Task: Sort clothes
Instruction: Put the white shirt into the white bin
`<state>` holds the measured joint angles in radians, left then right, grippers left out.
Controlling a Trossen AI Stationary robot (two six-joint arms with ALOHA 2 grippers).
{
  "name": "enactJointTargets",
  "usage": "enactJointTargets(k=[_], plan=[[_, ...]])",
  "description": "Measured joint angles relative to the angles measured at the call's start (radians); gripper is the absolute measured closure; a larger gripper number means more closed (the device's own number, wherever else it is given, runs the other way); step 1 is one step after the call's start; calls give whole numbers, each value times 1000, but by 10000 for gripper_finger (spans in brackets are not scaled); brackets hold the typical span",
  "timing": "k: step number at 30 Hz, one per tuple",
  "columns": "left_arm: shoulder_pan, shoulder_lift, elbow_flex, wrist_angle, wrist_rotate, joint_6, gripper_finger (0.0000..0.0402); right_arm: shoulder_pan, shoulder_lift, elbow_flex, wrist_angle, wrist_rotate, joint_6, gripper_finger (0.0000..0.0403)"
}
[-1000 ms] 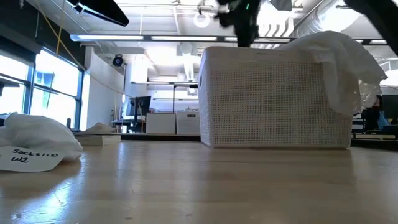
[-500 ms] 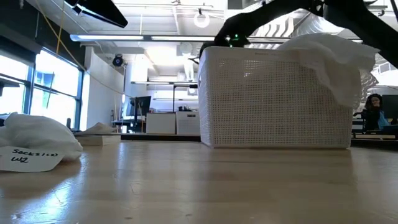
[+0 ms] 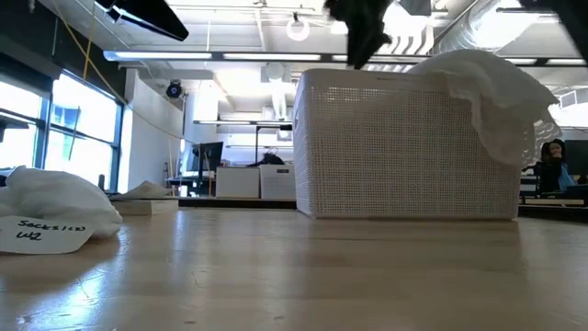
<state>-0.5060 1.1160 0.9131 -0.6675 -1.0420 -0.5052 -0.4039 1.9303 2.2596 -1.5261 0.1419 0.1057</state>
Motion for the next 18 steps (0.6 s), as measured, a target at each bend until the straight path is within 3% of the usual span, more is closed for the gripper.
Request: enactJointTargets(k=[4, 10, 15, 18], plan=[[0, 0, 0, -1, 6, -6, 351, 77, -186, -112, -62, 27, 129, 263], [0, 0, 0, 0, 8, -9, 351, 159, -449, -399, -42, 48, 451, 265], [0, 0, 0, 9, 7, -10, 351, 104, -576, -681, -44, 223, 517, 275], [1, 0, 0, 12, -10, -9, 351, 1, -597, -817, -8, 218, 514, 279]])
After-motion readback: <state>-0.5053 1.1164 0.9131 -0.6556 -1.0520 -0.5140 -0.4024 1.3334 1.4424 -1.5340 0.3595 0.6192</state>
